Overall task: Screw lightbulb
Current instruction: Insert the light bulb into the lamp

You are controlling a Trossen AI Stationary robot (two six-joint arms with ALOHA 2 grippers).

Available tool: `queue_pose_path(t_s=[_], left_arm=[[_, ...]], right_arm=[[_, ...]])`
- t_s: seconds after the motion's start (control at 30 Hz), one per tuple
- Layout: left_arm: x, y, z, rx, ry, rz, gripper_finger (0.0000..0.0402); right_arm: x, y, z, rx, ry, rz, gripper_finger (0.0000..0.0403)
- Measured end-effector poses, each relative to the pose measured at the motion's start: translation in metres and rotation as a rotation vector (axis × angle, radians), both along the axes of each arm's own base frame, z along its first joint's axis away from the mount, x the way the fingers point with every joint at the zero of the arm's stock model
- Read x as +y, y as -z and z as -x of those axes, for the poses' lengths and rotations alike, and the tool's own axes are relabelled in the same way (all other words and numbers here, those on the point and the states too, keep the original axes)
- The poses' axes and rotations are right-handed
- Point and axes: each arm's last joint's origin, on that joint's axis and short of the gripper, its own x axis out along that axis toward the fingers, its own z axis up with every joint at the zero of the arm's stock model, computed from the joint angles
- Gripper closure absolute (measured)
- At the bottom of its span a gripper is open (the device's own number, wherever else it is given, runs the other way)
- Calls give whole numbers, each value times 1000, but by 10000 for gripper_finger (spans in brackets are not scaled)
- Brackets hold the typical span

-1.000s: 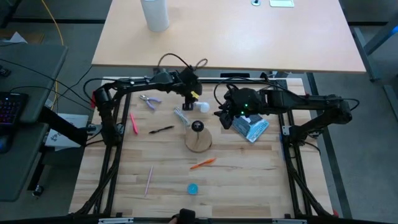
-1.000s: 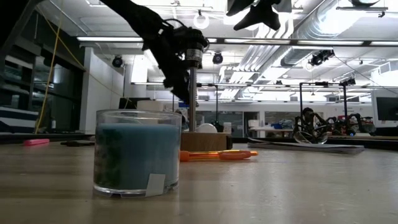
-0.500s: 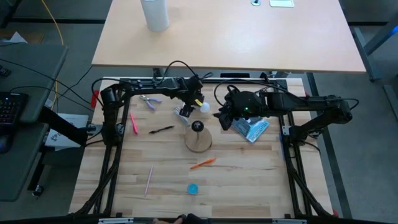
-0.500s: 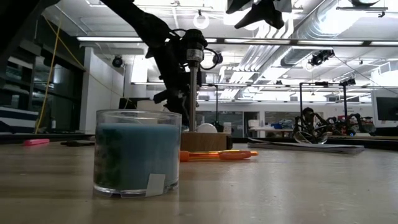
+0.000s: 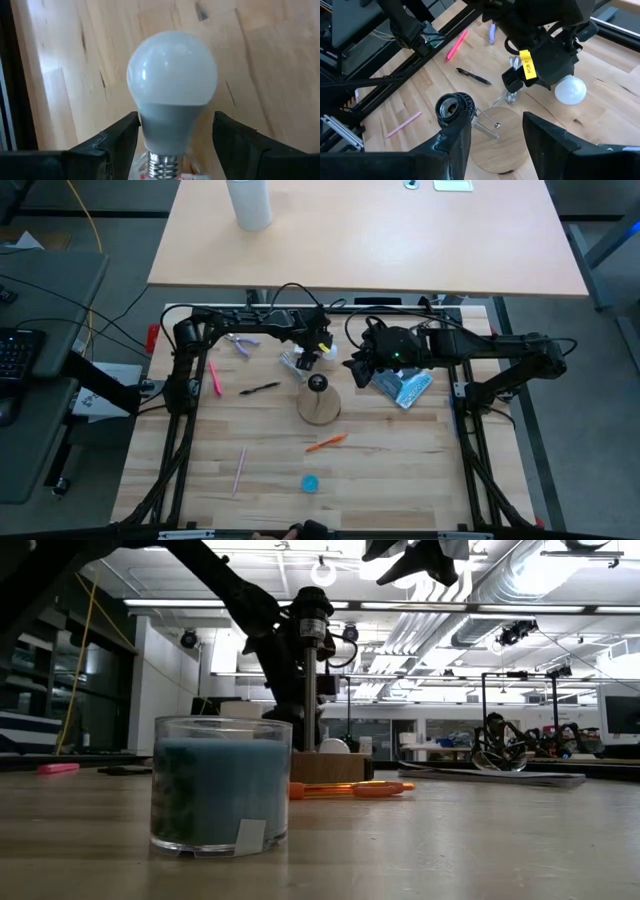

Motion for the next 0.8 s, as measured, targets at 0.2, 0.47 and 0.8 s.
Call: queue_pose_path(t_s=[0.2, 0.47, 0.8], left_arm=[[-1, 9, -1, 19, -19, 14, 206], [-4, 10, -3, 19, -42, 28, 284], [-4, -53, 24, -55, -167, 71, 284]], right_arm=[[0, -1, -1, -10, -2, 0, 231], [2, -1, -1, -15, -8, 3, 231], [4, -3, 7, 26, -18, 76, 231]])
